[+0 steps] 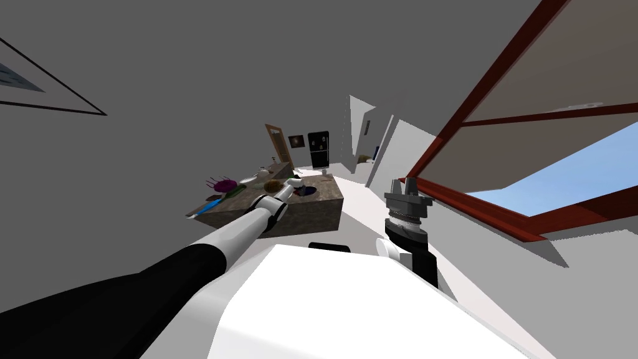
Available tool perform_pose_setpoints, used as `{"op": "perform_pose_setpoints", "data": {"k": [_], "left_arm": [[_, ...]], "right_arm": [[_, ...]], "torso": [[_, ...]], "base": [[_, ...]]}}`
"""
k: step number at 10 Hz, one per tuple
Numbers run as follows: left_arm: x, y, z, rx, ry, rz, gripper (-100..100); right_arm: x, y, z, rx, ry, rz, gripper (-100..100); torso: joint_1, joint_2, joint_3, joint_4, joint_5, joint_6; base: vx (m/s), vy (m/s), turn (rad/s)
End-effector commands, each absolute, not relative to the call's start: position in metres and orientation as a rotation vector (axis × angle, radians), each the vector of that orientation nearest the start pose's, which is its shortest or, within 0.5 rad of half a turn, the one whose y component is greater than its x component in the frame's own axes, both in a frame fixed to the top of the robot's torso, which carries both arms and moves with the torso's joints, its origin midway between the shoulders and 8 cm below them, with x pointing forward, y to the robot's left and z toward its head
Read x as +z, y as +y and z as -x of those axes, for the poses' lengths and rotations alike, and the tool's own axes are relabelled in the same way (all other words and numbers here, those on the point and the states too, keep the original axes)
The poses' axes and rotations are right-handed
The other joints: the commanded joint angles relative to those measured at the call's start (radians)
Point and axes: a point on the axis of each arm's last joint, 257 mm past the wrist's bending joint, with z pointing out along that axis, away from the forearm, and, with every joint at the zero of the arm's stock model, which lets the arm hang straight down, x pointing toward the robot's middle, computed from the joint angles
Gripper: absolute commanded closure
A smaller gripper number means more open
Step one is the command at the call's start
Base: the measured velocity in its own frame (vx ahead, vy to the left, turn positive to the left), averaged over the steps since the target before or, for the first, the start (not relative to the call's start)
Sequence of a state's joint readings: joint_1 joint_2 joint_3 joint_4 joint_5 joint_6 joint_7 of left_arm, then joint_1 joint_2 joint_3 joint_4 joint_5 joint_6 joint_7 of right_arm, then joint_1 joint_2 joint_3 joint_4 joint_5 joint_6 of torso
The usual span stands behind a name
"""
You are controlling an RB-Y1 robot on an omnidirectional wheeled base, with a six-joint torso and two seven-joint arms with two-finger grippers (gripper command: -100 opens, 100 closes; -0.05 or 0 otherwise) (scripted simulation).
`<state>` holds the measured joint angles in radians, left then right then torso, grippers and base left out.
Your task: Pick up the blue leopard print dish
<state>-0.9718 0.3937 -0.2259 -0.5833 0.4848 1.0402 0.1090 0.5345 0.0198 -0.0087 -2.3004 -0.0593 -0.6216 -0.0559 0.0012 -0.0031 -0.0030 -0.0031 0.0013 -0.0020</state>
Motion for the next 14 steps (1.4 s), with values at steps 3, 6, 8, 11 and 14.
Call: {"op": "perform_pose_setpoints", "data": {"k": [3,6,8,11,14], "left_arm": [[-0.332,0.294,-0.599,-0.369,1.920,2.027,-100],[-0.331,0.293,-0.599,-0.370,1.920,2.027,100],[-0.331,0.293,-0.598,-0.369,1.921,2.026,100],[-0.332,0.293,-0.598,-0.369,1.922,2.026,0],[-0.360,0.272,-0.565,-0.308,2.001,2.038,100]], "right_arm": [[0.045,-0.291,-0.313,1.389,0.464,-0.632,0],[0.045,-0.291,-0.313,1.390,0.464,-0.632,0],[0.045,-0.291,-0.313,1.390,0.464,-0.632,0],[0.045,-0.291,-0.313,1.390,0.464,-0.632,0],[0.045,-0.291,-0.313,1.389,0.464,-0.632,0]], "torso": [[0.001,-0.001,-0.001,0.000,0.000,0.000],[0.000,-0.001,-0.001,0.000,0.000,0.000],[0.000,-0.002,-0.001,0.000,0.000,0.000],[0.001,-0.001,-0.001,0.000,0.000,0.000],[0.001,-0.005,-0.005,-0.005,0.003,0.003]], "base": [[0.000,0.000,0.000],[0.000,0.000,0.000],[0.000,0.000,0.000],[0.000,0.000,0.000],[0.070,0.033,-0.048]]}}
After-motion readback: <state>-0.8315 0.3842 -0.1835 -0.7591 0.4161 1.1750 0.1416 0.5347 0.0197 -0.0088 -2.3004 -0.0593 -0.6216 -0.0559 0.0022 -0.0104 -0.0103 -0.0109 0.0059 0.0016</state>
